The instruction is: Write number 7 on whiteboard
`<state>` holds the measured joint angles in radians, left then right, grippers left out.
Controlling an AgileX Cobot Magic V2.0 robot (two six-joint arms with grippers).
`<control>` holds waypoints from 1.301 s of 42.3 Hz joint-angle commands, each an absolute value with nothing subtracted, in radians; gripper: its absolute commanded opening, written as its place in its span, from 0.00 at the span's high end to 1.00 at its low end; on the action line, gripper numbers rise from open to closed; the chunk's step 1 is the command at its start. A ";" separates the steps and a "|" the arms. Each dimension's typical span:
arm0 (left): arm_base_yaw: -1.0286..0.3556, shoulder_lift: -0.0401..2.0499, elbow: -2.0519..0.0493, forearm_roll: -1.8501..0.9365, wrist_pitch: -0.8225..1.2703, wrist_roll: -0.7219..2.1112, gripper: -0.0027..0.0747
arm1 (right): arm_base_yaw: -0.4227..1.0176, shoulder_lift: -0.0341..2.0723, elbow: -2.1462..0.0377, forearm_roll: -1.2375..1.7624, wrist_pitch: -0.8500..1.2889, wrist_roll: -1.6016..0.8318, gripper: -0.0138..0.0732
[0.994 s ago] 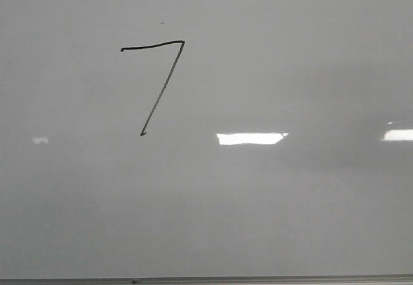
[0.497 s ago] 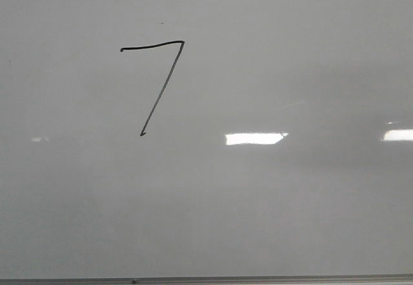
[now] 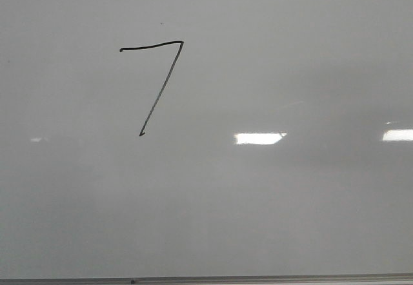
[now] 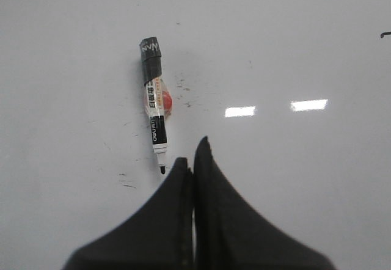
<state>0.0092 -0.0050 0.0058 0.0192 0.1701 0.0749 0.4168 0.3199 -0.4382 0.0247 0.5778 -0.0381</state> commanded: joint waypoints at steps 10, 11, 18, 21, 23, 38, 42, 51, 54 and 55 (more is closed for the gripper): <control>0.010 -0.022 0.009 0.009 0.078 0.066 0.99 | 0.159 0.128 -0.145 0.053 0.084 -0.051 0.92; 0.010 -0.022 0.009 0.009 0.078 0.066 0.99 | 0.131 0.104 -0.114 0.064 0.071 -0.051 0.92; 0.010 -0.022 0.009 0.009 0.078 0.066 0.99 | 0.017 -0.023 0.019 0.121 0.067 -0.051 0.92; 0.010 -0.022 0.009 0.009 0.078 0.066 0.99 | -0.006 -0.028 0.021 0.121 0.107 -0.051 0.92; 0.010 -0.020 0.009 0.009 0.078 0.066 0.99 | -0.014 -0.023 0.022 0.121 0.113 -0.051 0.92; 0.010 -0.020 0.009 0.009 0.078 0.066 0.99 | -0.023 -0.023 0.022 0.121 0.119 -0.051 0.92; 0.010 -0.020 0.009 0.009 0.078 0.066 0.99 | -0.023 -0.023 0.022 0.121 0.119 -0.051 0.92; 0.010 -0.020 0.009 0.009 0.078 0.066 0.99 | -0.023 -0.023 0.022 0.121 0.119 -0.051 0.92; 0.010 -0.020 0.009 0.009 0.078 0.066 0.99 | -0.023 -0.023 0.022 0.121 0.119 -0.051 0.92; 0.010 -0.020 0.009 0.009 0.078 0.066 0.99 | -0.023 -0.023 0.022 0.121 0.119 -0.051 0.92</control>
